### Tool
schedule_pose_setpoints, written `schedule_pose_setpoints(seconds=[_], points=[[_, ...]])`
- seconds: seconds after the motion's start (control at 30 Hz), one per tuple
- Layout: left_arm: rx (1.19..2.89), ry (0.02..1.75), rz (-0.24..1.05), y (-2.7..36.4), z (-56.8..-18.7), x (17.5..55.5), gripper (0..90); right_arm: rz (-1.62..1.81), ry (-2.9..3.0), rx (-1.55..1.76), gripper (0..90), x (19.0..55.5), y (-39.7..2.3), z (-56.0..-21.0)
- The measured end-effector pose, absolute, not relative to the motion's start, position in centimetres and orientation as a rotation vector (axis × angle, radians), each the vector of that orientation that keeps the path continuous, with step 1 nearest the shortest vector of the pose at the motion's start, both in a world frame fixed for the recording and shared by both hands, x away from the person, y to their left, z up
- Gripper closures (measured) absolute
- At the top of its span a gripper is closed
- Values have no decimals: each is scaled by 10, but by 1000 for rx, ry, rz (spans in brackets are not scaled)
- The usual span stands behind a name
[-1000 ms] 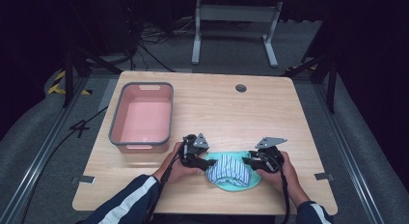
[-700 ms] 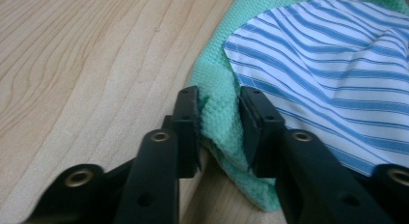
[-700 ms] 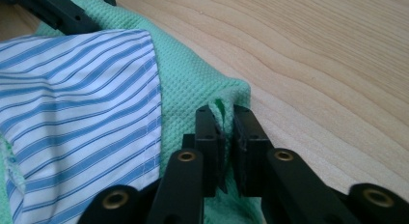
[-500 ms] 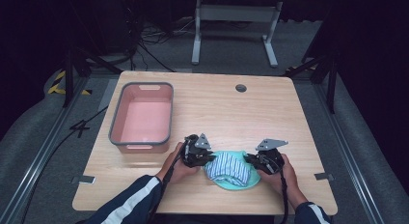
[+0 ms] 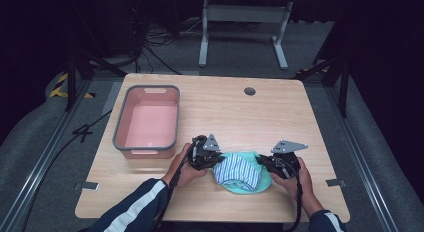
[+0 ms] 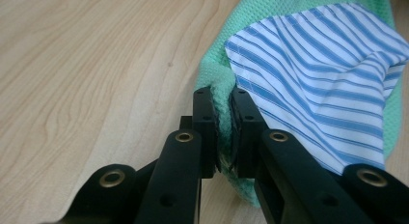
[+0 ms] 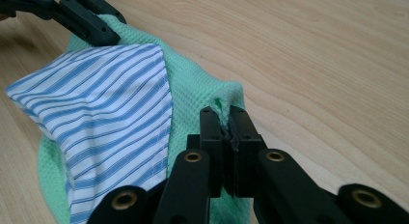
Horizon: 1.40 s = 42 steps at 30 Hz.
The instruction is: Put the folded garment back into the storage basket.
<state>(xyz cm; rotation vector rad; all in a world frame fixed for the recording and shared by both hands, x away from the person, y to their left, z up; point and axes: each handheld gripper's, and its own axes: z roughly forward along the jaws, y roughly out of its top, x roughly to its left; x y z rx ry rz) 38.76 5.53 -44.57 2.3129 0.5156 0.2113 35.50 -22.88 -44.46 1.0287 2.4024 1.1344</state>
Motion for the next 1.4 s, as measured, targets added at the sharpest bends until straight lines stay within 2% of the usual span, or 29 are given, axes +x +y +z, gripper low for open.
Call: schedule_pose_setpoints(seconds=[0.87, 1.4], points=[[2265, 503, 334, 83, -379, 389, 833, 1243, 2308, 932, 873, 361, -213, -385], [2246, 561, 450, 122, -339, 391, 834, 1293, 2307, 827, 873, 380, -174, -348]])
